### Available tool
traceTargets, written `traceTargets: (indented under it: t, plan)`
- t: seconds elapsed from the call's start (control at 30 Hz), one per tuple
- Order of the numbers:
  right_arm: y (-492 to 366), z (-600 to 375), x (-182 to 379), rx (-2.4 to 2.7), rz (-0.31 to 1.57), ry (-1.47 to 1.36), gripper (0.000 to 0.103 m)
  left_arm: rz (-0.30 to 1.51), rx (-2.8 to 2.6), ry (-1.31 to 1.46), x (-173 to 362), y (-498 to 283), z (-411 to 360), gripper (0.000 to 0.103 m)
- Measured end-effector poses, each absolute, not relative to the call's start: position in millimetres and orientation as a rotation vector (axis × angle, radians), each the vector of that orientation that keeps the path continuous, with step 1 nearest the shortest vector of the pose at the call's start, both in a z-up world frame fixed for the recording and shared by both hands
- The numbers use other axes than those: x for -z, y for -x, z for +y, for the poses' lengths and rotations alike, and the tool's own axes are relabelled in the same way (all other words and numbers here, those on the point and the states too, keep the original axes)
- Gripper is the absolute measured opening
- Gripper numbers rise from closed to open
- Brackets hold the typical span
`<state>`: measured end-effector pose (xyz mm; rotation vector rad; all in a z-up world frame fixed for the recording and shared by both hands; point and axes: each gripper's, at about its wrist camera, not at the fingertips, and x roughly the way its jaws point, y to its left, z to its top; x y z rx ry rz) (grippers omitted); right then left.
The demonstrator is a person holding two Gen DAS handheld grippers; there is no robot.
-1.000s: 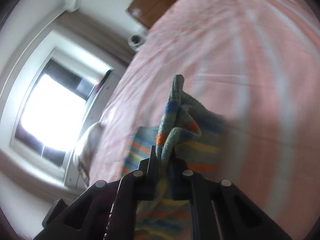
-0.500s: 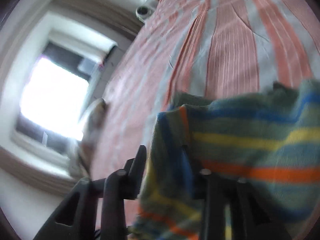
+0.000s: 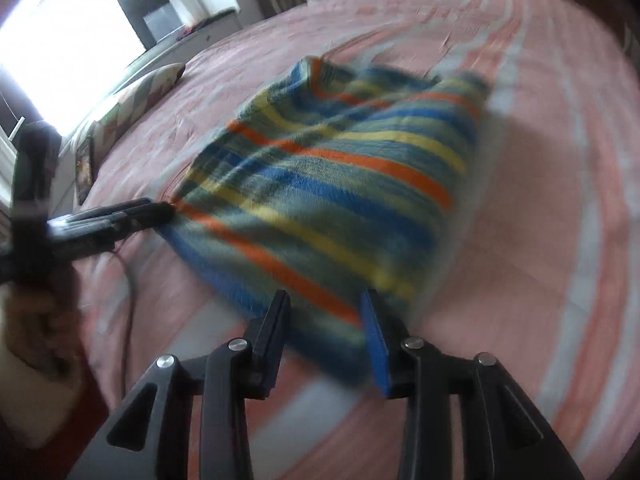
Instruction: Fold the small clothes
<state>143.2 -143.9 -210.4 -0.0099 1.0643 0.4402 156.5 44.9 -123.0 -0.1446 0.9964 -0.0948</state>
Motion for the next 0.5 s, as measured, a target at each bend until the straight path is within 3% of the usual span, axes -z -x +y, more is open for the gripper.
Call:
traceTargets:
  t: [0.13, 0.5]
  plan:
    - [-102.1, -158.4, 168.7, -0.431, 0.920, -0.138, 0.069, 0.897, 0.039, 0.043, 88.6, -129.7, 48.9, 0.090]
    - [-65.0, -154.9, 136.2, -0.364, 0.844, -0.127, 0.069, 0.823, 0.000, -0.047, 61.0, -108.7, 44.6, 0.090]
